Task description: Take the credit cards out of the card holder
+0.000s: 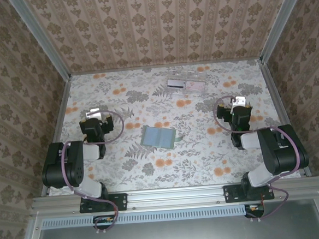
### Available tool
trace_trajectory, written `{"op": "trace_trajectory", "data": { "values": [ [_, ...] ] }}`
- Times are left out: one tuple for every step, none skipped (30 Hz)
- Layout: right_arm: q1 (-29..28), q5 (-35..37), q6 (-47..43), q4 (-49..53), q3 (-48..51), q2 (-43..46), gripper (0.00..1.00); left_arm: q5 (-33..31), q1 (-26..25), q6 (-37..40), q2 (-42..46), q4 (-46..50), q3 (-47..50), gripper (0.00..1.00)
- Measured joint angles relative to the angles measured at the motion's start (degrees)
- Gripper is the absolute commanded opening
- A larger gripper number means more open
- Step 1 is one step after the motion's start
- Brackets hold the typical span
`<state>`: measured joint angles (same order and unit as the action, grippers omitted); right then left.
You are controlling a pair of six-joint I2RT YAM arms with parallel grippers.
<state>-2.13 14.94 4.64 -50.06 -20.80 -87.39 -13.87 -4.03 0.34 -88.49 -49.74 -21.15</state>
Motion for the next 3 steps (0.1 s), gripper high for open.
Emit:
{"op": "trace_trajectory", "data": {
  "values": [
    [0.0, 0.0, 0.0, 0.0, 0.0, 0.0, 1.00, 0.0, 0.0, 0.0, 0.0, 0.0, 0.0, 1.00],
    [0.0, 0.0, 0.0, 0.0, 0.0, 0.0, 1.00, 0.0, 0.0, 0.0, 0.0, 0.0, 0.0, 1.00],
    [0.0, 0.0, 0.0, 0.0, 0.0, 0.0, 1.00, 0.0, 0.0, 0.0, 0.0, 0.0, 0.0, 1.00]
  ]
}}
